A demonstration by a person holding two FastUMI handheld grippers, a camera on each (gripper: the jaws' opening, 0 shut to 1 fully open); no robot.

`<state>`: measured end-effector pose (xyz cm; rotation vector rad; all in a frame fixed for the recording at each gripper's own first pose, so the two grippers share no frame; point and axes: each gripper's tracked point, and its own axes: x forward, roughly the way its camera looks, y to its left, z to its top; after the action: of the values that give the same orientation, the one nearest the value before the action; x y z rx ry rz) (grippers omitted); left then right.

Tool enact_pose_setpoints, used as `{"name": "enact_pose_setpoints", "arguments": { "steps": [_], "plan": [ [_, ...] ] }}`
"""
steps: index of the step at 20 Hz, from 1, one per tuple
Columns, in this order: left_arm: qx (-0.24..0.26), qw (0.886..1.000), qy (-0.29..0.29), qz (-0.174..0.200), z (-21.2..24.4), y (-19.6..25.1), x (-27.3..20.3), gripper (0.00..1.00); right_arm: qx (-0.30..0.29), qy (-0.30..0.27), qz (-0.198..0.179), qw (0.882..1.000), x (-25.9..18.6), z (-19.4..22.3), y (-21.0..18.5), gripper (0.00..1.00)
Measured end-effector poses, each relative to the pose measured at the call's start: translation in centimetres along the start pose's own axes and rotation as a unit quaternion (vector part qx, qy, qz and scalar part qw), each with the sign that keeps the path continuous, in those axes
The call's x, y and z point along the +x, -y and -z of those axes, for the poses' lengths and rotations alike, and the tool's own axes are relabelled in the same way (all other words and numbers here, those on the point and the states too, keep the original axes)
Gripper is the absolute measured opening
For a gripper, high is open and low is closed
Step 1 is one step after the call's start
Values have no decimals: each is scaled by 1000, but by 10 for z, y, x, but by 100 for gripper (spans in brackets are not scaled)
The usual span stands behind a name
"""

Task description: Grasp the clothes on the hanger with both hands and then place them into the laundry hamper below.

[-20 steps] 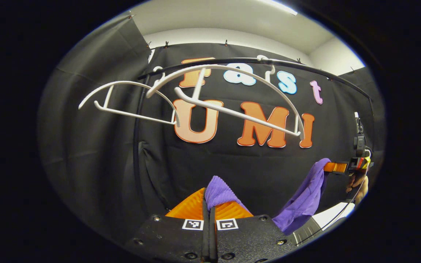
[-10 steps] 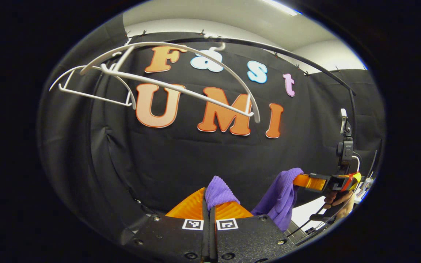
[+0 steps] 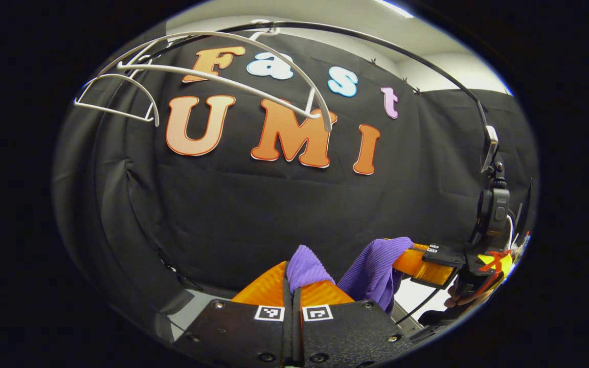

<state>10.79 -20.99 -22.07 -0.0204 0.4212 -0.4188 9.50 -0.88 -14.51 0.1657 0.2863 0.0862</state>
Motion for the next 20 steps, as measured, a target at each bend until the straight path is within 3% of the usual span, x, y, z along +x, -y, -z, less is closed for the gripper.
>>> {"name": "enact_pose_setpoints", "arguments": {
  "steps": [3, 9, 20],
  "plan": [
    [-3, 1000, -2, -8, 31, 0, -8, 0, -3, -13, -9, 1000, 1, 23, 1, 7],
    [6, 998, -65, -18, 101, 2, 5, 0, -2, -52, -2, 999, 8, 89, 14, 7],
    [-28, 980, -188, -54, 225, -35, 22, 0, -14, -117, 27, 993, 33, 192, 38, 8]
  ]
}}
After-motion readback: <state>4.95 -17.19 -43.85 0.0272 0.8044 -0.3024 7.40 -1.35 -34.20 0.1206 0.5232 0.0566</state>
